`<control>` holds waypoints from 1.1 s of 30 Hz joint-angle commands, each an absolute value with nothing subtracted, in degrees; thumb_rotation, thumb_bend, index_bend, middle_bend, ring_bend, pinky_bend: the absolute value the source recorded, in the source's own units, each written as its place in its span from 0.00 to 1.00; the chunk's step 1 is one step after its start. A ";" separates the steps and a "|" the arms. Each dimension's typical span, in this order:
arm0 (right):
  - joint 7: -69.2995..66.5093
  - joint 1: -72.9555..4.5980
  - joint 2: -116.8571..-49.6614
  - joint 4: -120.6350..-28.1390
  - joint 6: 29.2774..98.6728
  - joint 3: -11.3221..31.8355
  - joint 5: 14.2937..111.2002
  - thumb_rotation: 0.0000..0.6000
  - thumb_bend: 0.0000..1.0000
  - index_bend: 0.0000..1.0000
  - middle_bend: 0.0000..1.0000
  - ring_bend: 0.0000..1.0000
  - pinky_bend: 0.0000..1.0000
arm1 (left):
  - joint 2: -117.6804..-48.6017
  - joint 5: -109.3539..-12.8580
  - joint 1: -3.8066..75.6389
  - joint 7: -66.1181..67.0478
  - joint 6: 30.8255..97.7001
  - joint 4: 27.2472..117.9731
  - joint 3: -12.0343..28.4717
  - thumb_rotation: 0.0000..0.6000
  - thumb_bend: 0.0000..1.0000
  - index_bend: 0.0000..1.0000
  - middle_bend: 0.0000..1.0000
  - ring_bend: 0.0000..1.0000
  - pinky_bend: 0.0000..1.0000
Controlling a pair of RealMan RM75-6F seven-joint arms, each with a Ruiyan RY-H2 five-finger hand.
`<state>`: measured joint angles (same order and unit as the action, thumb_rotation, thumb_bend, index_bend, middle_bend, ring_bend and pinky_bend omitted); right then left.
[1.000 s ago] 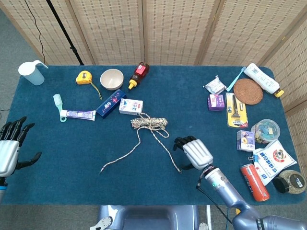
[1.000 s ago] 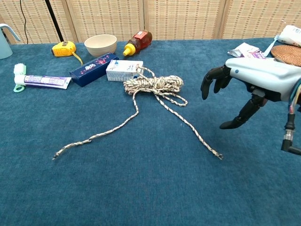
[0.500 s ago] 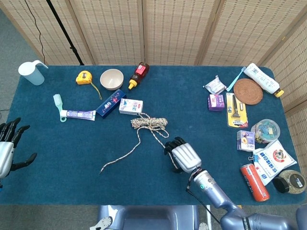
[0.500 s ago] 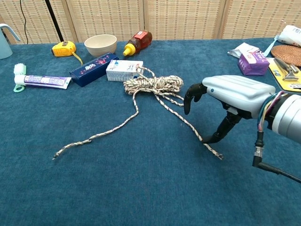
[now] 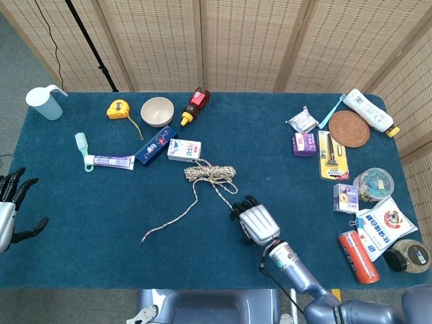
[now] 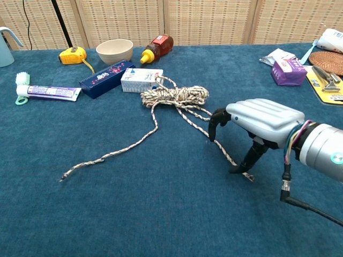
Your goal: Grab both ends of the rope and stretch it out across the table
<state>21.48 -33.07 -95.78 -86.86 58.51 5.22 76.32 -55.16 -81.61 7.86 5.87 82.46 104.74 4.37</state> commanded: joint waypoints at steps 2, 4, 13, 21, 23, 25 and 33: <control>22.02 -33.01 -96.58 -85.51 58.89 4.69 76.49 1.00 0.12 0.39 0.26 0.26 0.12 | -55.10 -81.64 7.78 5.79 82.47 104.70 4.27 0.85 0.23 0.17 0.00 0.00 0.00; 22.28 -32.94 -96.89 -84.94 59.00 4.49 76.43 1.00 0.12 0.39 0.26 0.26 0.12 | -55.11 -81.71 7.74 5.69 82.53 104.66 4.25 0.84 0.23 0.17 0.00 0.00 0.00; 23.36 -32.76 -97.57 -83.18 59.56 4.13 76.31 1.00 0.12 0.39 0.26 0.26 0.10 | -55.13 -81.92 7.65 5.45 82.77 104.55 4.24 0.84 0.23 0.17 0.00 0.00 0.00; 24.11 -32.82 -98.07 -80.95 60.07 4.17 76.59 1.00 0.12 0.39 0.26 0.26 0.10 | -55.16 -82.04 7.57 5.48 82.84 104.57 4.14 0.85 0.23 0.17 0.00 0.00 0.00; 24.43 -32.98 -98.05 -79.92 60.10 4.38 76.61 1.00 0.12 0.39 0.26 0.26 0.09 | -55.20 -82.08 7.60 5.53 82.79 104.59 4.13 0.84 0.23 0.17 0.00 0.00 0.00; 24.42 -33.15 -98.09 -79.05 60.06 4.50 76.76 1.00 0.12 0.39 0.26 0.26 0.08 | -55.22 -82.09 7.62 5.55 82.75 104.62 4.12 0.85 0.23 0.17 0.00 0.00 0.00; 24.07 -33.51 -97.97 -75.93 60.43 5.20 77.08 1.00 0.12 0.39 0.26 0.26 0.02 | -55.40 -82.15 7.79 5.71 82.56 104.63 4.14 0.85 0.23 0.17 0.00 0.00 0.00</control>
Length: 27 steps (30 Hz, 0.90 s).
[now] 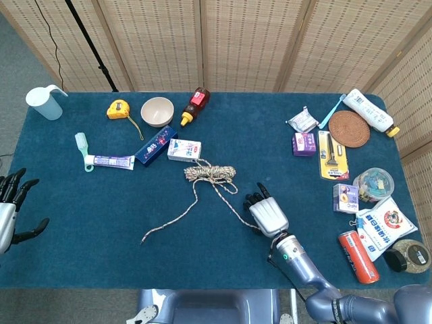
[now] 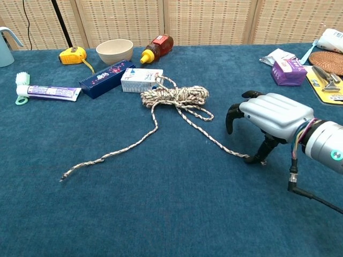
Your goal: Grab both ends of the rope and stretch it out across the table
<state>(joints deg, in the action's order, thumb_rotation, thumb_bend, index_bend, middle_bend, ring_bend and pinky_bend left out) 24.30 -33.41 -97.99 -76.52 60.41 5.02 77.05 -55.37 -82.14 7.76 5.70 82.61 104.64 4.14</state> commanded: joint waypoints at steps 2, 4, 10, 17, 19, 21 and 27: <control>23.82 -33.70 -97.91 -73.93 60.07 5.61 76.65 1.00 0.12 0.39 0.26 0.26 0.01 | -55.50 -82.18 7.94 5.82 82.39 104.65 4.18 0.85 0.23 0.17 0.00 0.00 0.00; 23.14 -33.96 -98.23 -72.19 59.93 6.03 76.57 1.00 0.12 0.39 0.26 0.26 0.01 | -55.60 -82.11 8.01 5.86 82.33 104.65 4.24 0.85 0.23 0.17 0.00 0.00 0.00; 21.30 -34.86 -98.47 -68.17 59.10 7.72 75.60 1.00 0.12 0.39 0.25 0.26 0.00 | -55.68 -81.98 8.13 5.92 82.26 104.58 4.33 0.85 0.23 0.17 0.00 0.00 0.00; 21.51 -35.48 -97.24 -68.42 57.06 8.10 74.14 1.00 0.12 0.40 0.26 0.26 0.00 | -55.95 -81.88 8.27 5.76 81.94 104.30 4.29 0.84 0.23 0.17 0.00 0.00 0.00; 21.90 -35.39 -96.64 -69.97 56.49 8.00 73.43 1.00 0.13 0.41 0.26 0.26 0.00 | -56.10 -81.88 8.40 5.76 81.82 104.20 4.34 0.84 0.23 0.17 0.00 0.00 0.00; 22.24 -35.34 -96.29 -70.91 56.34 8.03 72.97 1.00 0.16 0.44 0.27 0.27 0.00 | -56.20 -81.90 8.47 5.74 81.78 104.15 4.38 0.84 0.23 0.17 0.00 0.00 0.00; 22.64 -35.32 -95.69 -72.82 55.90 8.26 71.52 1.00 0.31 0.48 0.27 0.27 0.00 | -56.27 -81.93 8.66 5.75 81.71 104.03 4.50 0.84 0.23 0.17 0.00 0.00 0.00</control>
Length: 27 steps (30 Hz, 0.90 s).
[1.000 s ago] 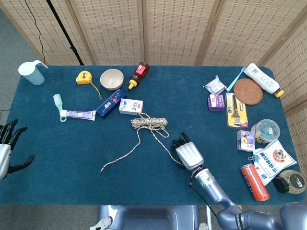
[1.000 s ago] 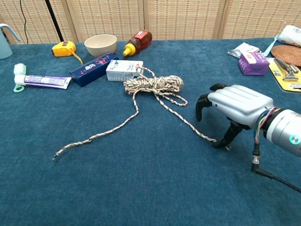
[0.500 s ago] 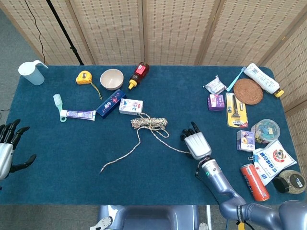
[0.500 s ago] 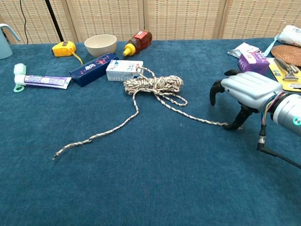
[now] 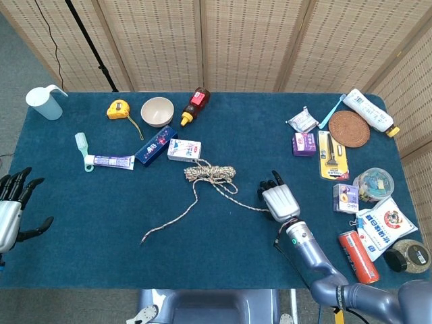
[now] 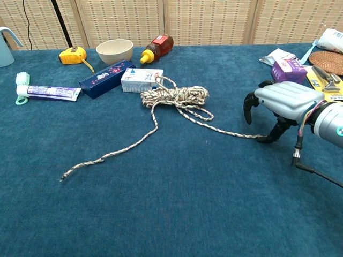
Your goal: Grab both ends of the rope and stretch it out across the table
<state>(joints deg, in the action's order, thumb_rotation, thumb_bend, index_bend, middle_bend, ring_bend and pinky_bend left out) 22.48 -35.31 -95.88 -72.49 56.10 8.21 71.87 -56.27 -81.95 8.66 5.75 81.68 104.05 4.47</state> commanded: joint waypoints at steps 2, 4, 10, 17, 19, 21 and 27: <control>22.86 -35.26 -95.62 -73.08 55.95 8.23 71.19 1.00 0.35 0.47 0.27 0.27 0.00 | -56.27 -81.84 8.65 5.71 81.77 103.99 4.56 0.84 0.23 0.17 0.00 0.00 0.00; 22.82 -35.10 -95.62 -73.26 56.15 8.25 70.83 1.00 0.38 0.48 0.27 0.27 0.00 | -56.25 -81.81 8.66 5.73 81.79 103.94 4.58 0.84 0.23 0.17 0.00 0.00 0.00; 22.84 -34.42 -95.37 -74.18 57.15 7.91 70.47 1.00 0.43 0.48 0.26 0.26 0.00 | -56.17 -81.85 8.86 5.70 81.94 103.88 4.88 0.85 0.23 0.17 0.00 0.00 0.00; 22.60 -32.44 -94.57 -77.69 60.04 7.80 69.62 1.00 0.43 0.47 0.23 0.17 0.00 | -56.42 -82.17 9.16 5.92 81.75 104.11 4.87 0.85 0.23 0.17 0.00 0.00 0.00; 22.65 -32.21 -94.32 -78.51 60.05 7.58 69.37 1.00 0.43 0.46 0.21 0.14 0.00 | -56.45 -82.17 9.18 6.03 81.77 104.14 4.86 0.84 0.23 0.17 0.00 0.00 0.00; 22.85 -32.12 -94.28 -78.74 59.80 7.40 68.99 1.00 0.43 0.45 0.20 0.11 0.00 | -56.43 -82.24 9.17 6.04 81.79 104.21 4.82 0.85 0.23 0.17 0.00 0.00 0.00; 22.75 -32.03 -95.40 -77.40 59.75 7.30 68.46 1.00 0.43 0.45 0.19 0.09 0.00 | -56.23 -82.31 9.09 5.96 82.00 104.25 4.81 0.85 0.23 0.18 0.00 0.00 0.00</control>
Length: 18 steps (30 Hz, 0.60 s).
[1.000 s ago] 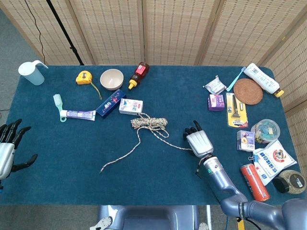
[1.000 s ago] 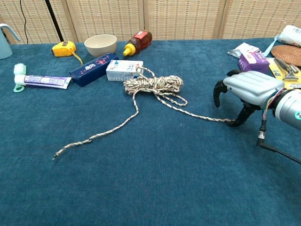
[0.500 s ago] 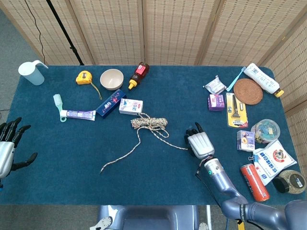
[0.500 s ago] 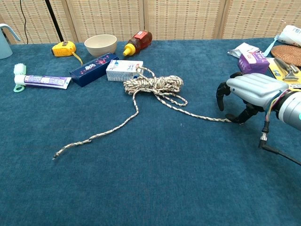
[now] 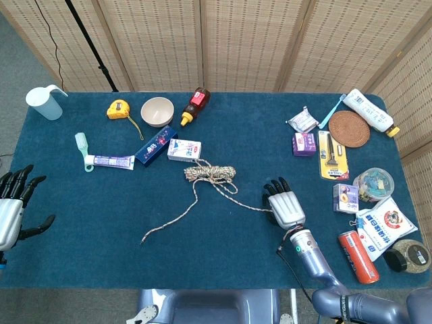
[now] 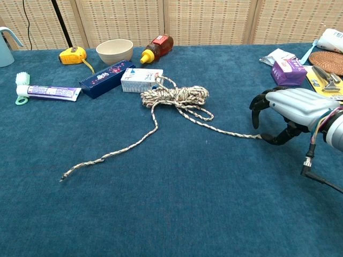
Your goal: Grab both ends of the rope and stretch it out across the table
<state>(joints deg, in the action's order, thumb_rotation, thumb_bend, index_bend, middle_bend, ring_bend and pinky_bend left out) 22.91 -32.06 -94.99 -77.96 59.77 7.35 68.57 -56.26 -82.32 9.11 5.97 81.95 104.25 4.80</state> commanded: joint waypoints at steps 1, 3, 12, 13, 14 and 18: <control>22.67 -32.04 -95.63 -77.03 59.78 7.29 68.48 1.00 0.43 0.45 0.19 0.09 0.00 | -56.19 -82.32 9.08 5.94 82.01 104.27 4.80 0.85 0.23 0.18 0.00 0.00 0.00; 22.26 -32.01 -96.08 -76.22 59.75 7.27 68.50 1.00 0.43 0.45 0.19 0.09 0.00 | -56.14 -82.34 9.07 5.93 81.99 104.29 4.76 0.84 0.23 0.18 0.00 0.00 0.00; 21.26 -31.69 -97.14 -74.19 59.79 7.07 68.60 1.00 0.43 0.47 0.20 0.09 0.00 | -56.04 -82.44 9.09 6.04 82.06 104.50 4.72 0.84 0.23 0.18 0.00 0.00 0.00; 21.13 -31.61 -97.31 -74.00 59.88 7.10 68.59 1.00 0.43 0.47 0.21 0.09 0.00 | -55.99 -82.43 9.06 6.05 82.12 104.52 4.73 0.84 0.23 0.18 0.00 0.00 0.00; 21.08 -31.58 -97.42 -73.86 59.96 7.10 68.62 1.00 0.43 0.47 0.21 0.09 0.00 | -55.96 -82.42 9.04 6.04 82.15 104.54 4.73 0.84 0.23 0.18 0.00 0.00 0.00; 20.87 -31.51 -97.68 -73.36 59.80 7.15 68.47 1.00 0.44 0.48 0.22 0.09 0.00 | -55.86 -82.42 9.00 5.99 82.19 104.56 4.70 0.84 0.23 0.18 0.00 0.00 0.00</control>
